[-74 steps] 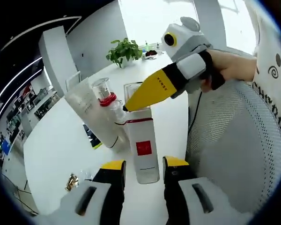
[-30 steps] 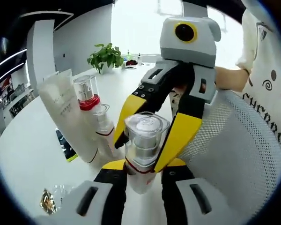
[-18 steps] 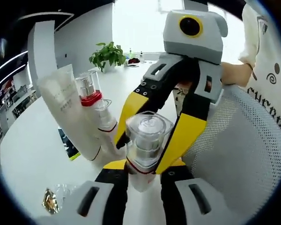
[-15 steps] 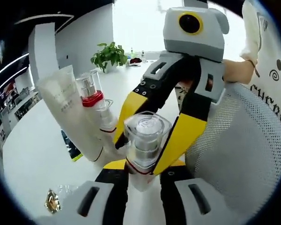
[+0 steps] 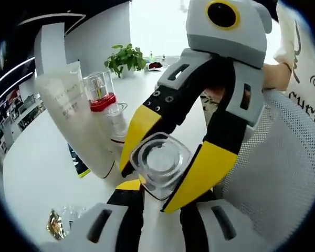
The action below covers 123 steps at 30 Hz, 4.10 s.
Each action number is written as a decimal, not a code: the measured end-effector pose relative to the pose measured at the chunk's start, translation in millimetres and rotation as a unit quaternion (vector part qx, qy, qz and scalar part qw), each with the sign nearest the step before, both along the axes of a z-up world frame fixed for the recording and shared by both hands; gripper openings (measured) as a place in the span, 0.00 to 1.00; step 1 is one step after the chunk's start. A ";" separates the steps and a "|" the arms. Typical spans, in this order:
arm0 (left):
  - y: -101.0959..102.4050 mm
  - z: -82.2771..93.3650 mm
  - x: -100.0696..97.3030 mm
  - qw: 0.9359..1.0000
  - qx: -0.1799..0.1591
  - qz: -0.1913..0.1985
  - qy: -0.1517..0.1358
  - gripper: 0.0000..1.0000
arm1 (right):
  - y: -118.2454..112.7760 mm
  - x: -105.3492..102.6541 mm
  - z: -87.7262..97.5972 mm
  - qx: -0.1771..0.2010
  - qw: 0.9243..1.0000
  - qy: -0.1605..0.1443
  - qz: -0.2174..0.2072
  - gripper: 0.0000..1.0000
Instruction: Arrange the skincare products in the storage area until every visible bottle or jar stands upright without overlapping.
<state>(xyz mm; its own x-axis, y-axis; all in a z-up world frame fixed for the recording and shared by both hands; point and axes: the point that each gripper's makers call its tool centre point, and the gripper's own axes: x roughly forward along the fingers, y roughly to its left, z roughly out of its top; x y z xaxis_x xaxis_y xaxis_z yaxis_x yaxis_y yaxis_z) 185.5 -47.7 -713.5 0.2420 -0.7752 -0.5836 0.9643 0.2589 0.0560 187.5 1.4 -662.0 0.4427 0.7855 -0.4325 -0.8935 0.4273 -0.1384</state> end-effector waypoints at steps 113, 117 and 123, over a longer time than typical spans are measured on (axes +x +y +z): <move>12.9 -34.4 42.1 0.988 0.081 0.113 0.061 0.08 | -86.4 47.3 -76.1 -0.162 0.970 0.142 -0.110 0.16; 11.7 -34.6 44.3 0.988 0.082 0.115 0.056 0.08 | -87.5 49.2 -76.2 -0.158 0.970 0.145 -0.117 0.14; 10.0 -34.7 48.8 0.988 0.081 0.119 0.050 0.06 | -85.6 49.7 -75.7 -0.157 0.971 0.141 -0.116 0.14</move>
<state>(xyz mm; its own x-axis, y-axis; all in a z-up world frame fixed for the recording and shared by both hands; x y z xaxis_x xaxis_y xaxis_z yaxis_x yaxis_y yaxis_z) 234.3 -37.8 -748.2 0.3405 -0.5978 -0.7258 0.8803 0.4739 0.0226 237.2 -84.2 -737.6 0.4207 0.4893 -0.7639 -0.7997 0.5976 -0.0577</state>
